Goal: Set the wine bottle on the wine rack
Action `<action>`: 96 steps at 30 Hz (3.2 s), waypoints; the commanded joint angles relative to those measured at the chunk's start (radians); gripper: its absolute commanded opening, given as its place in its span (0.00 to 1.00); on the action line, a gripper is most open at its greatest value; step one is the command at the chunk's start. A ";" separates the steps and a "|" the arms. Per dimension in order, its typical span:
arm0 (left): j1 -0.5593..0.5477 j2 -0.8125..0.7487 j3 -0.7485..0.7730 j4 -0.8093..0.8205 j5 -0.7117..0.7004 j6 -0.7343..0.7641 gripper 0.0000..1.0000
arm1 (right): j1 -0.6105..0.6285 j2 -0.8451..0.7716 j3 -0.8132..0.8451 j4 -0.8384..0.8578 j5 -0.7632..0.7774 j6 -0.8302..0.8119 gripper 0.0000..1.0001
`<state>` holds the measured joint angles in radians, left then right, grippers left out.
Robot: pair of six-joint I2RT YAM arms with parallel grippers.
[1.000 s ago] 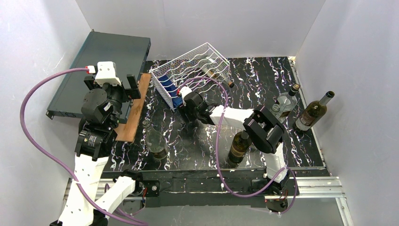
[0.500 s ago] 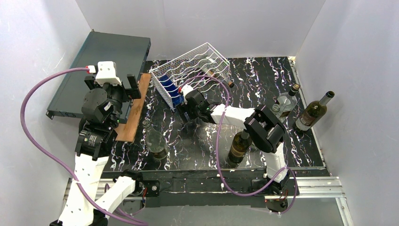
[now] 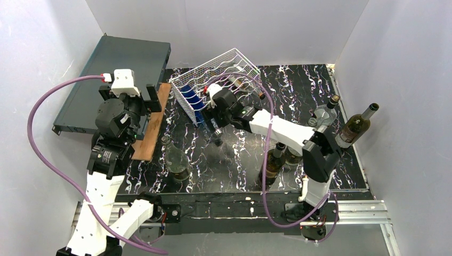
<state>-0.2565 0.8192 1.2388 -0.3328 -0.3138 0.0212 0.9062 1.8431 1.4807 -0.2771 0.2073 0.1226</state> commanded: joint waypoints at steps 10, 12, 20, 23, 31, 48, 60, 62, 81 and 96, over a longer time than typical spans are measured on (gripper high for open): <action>-0.001 0.003 -0.019 0.038 0.023 -0.014 0.99 | 0.010 -0.385 0.248 -0.514 0.014 0.013 0.98; -0.001 0.002 -0.023 0.043 0.024 -0.014 0.99 | 0.010 -0.429 0.282 -0.575 0.036 0.023 0.98; -0.001 -0.018 -0.035 0.053 0.020 -0.014 0.99 | 0.010 -0.534 0.380 -0.858 0.133 0.109 0.98; 0.000 -0.015 -0.038 0.054 0.007 -0.011 0.99 | 0.010 -0.577 0.382 -0.937 0.144 0.143 0.98; -0.001 0.002 -0.041 0.058 0.008 -0.013 0.99 | 0.010 -0.708 0.249 -1.004 0.103 0.217 0.98; -0.001 0.032 -0.053 0.067 0.021 -0.014 0.99 | 0.010 -0.799 -0.016 -0.893 0.004 0.262 0.87; -0.001 0.023 -0.052 0.067 0.025 -0.014 0.99 | 0.009 -0.825 -0.088 -0.863 0.050 0.279 0.62; 0.000 0.023 -0.053 0.067 0.025 -0.014 0.99 | 0.010 -0.827 -0.091 -0.860 0.053 0.279 0.62; -0.001 0.020 -0.052 0.067 0.025 -0.014 0.99 | 0.010 -0.793 -0.124 -0.835 0.063 0.252 0.44; -0.005 0.015 -0.055 0.071 0.027 -0.014 0.99 | 0.010 -0.541 0.184 -0.614 0.328 0.161 0.01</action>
<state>-0.2573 0.8494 1.1885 -0.2905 -0.2871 0.0143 0.9123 1.2552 1.5318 -1.0832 0.3851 0.3458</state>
